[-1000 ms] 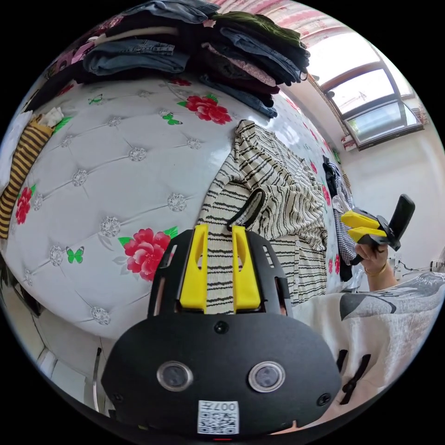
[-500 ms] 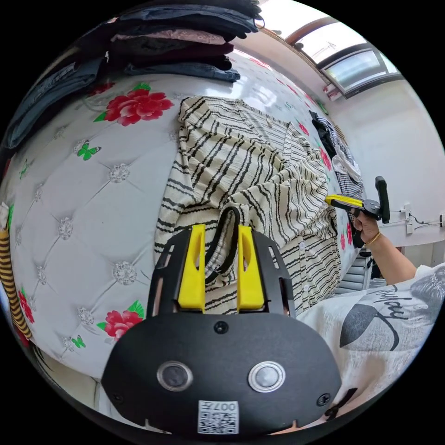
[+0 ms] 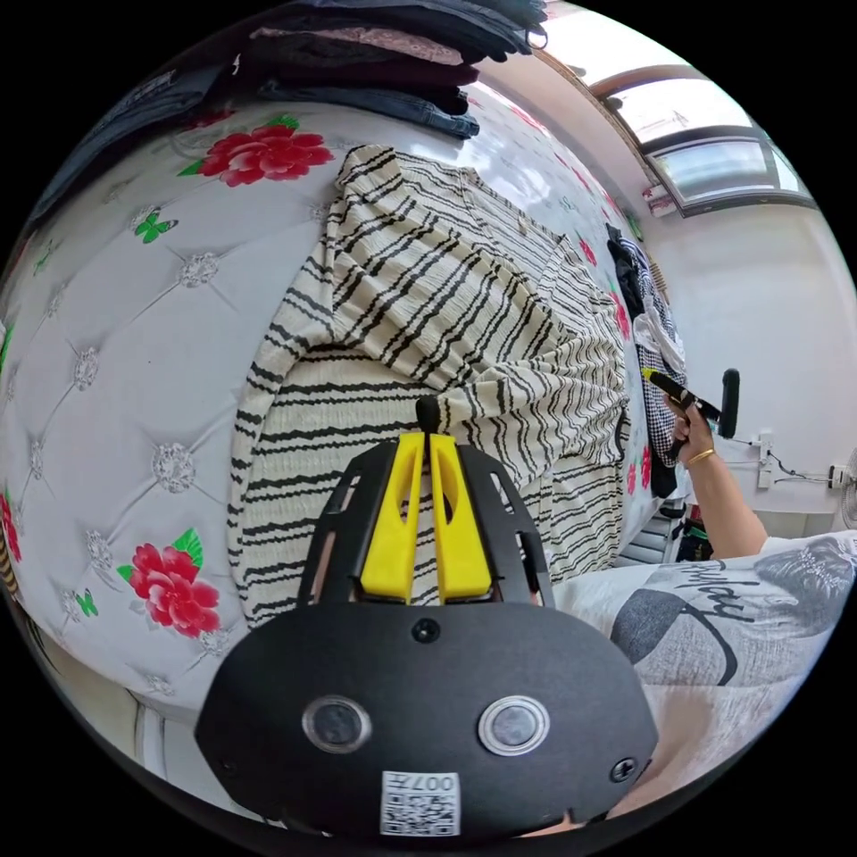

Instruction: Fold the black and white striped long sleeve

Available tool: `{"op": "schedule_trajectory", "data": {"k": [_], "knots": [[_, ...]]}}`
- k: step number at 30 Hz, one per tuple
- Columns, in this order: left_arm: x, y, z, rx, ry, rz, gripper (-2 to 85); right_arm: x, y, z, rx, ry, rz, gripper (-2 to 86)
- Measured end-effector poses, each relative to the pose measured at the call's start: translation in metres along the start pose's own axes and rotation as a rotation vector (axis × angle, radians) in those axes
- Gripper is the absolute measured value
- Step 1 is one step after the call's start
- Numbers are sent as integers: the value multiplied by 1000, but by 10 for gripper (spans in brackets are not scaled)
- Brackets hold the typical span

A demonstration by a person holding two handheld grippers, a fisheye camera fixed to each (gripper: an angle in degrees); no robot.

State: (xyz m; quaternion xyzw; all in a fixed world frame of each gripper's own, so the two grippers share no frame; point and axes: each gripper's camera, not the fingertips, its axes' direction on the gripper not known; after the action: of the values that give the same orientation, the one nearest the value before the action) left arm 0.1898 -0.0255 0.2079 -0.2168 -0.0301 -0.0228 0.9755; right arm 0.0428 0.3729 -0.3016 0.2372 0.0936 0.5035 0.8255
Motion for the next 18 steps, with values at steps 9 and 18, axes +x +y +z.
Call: {"op": "schedule_trajectory", "data": {"k": [9,18], "knots": [[13,5,-1,-16,-19,27,-9,-29,-83,67,-98,97,-137,9],[10,14,6,-22,-2,9,3,38,-106,45,-8,24,67,4]]}}
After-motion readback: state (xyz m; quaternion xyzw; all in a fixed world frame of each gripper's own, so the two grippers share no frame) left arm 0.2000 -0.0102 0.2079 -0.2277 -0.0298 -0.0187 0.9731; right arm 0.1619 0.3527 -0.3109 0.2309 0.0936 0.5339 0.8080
